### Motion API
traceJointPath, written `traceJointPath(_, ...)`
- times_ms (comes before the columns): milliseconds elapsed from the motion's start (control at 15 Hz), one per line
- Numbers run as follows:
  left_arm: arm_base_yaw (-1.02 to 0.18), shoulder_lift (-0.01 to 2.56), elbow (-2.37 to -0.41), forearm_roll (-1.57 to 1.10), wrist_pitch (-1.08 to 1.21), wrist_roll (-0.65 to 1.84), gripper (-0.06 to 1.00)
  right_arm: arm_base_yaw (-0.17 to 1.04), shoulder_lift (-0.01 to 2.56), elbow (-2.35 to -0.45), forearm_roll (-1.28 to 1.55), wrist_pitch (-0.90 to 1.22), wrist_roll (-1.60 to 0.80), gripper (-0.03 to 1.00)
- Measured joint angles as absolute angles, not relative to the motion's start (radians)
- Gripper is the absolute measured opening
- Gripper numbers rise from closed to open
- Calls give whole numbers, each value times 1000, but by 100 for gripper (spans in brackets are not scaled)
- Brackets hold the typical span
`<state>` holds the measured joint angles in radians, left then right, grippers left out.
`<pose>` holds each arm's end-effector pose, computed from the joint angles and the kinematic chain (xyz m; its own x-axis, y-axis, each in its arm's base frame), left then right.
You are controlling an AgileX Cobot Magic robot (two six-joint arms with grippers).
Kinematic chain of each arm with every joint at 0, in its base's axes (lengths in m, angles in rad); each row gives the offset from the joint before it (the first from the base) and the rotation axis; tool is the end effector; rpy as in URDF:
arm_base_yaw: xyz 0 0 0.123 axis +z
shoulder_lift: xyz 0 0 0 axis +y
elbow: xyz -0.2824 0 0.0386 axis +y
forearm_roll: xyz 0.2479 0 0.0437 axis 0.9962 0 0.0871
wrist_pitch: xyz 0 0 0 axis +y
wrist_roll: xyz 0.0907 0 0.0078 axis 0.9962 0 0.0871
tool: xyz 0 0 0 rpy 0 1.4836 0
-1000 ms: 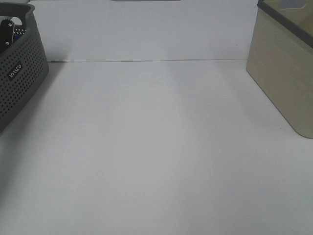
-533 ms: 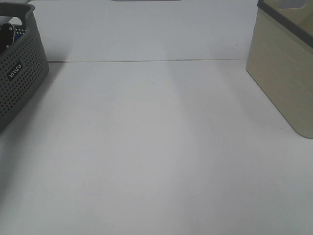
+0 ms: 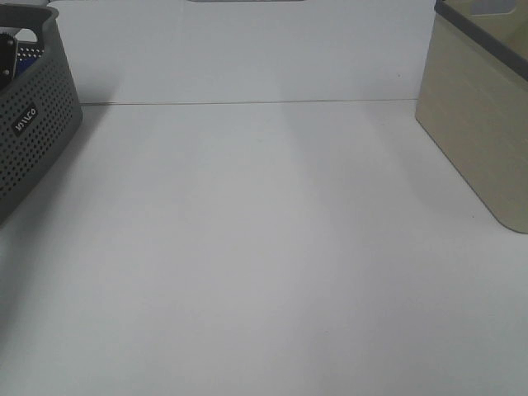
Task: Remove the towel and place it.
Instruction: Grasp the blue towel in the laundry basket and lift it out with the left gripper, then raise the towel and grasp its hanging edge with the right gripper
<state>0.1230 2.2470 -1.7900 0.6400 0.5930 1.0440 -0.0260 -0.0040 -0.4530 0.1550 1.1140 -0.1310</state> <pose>0.4966 0.0921 0.1835 -0.3104 0.9111 0.2711 0.7640 0.0694 0.6415 -0.0030 0.0127 0.2607 -0.5285 -0.0478 -0.8476 -0.1243 0.9920 0.0215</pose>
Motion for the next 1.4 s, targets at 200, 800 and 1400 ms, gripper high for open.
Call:
traceJointPath(200, 123, 2070, -1790, 640, 675, 920, 0, -26, -4, -453, 155, 1114, -131, 75)
traceJointPath(800, 123, 1714, -1790, 542, 766, 913, 0, -26, -4, -453, 155, 1114, -131, 75)
traceJointPath(1400, -126, 1534, -1790, 534, 641, 913, 0, -26, -4, -453, 156, 1114, -131, 75)
